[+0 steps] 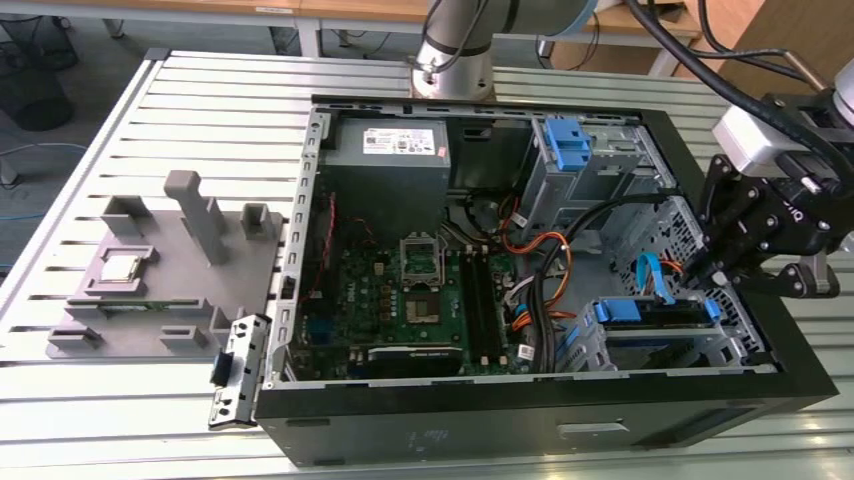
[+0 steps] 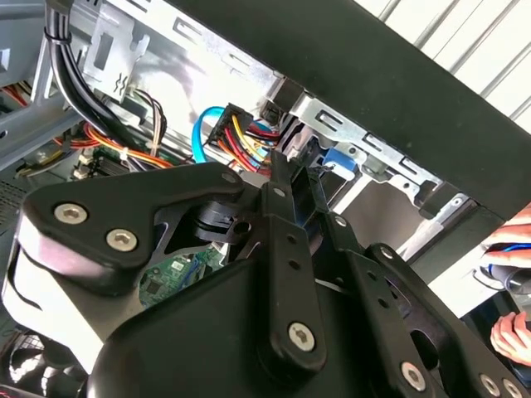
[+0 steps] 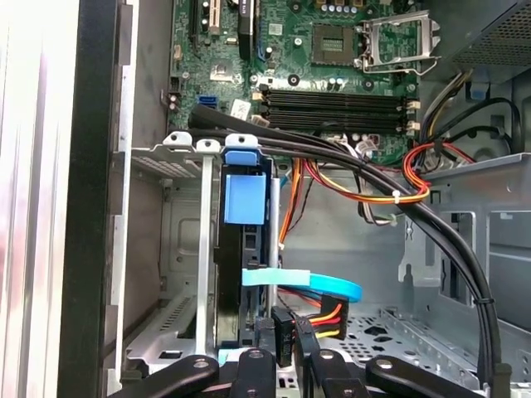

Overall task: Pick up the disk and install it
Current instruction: 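Insert the second disk wire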

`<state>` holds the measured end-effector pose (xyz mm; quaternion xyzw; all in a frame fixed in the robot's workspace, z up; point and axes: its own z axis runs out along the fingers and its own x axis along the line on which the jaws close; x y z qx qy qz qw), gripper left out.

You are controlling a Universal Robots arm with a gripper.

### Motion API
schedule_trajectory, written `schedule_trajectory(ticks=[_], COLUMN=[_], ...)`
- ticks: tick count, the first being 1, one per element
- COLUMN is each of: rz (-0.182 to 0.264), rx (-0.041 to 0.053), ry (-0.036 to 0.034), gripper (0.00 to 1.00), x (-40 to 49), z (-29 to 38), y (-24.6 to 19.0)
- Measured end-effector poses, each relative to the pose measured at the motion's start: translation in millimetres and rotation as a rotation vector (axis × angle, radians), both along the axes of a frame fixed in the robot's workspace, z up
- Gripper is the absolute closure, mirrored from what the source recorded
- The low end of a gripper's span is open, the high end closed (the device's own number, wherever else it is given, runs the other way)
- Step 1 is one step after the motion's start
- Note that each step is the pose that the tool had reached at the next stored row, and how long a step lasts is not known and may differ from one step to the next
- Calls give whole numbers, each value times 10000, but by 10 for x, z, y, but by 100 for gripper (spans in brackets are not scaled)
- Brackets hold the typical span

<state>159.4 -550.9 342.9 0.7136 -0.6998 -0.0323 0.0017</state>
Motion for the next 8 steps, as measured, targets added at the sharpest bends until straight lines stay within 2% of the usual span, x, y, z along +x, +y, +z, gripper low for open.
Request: schedule_trajectory(ticks=[3,8], rz=[2,0], rx=[-1,-3], ry=[0,0], gripper=[76,76], x=[-3,-4], z=[-9,-9], y=[-14,-15])
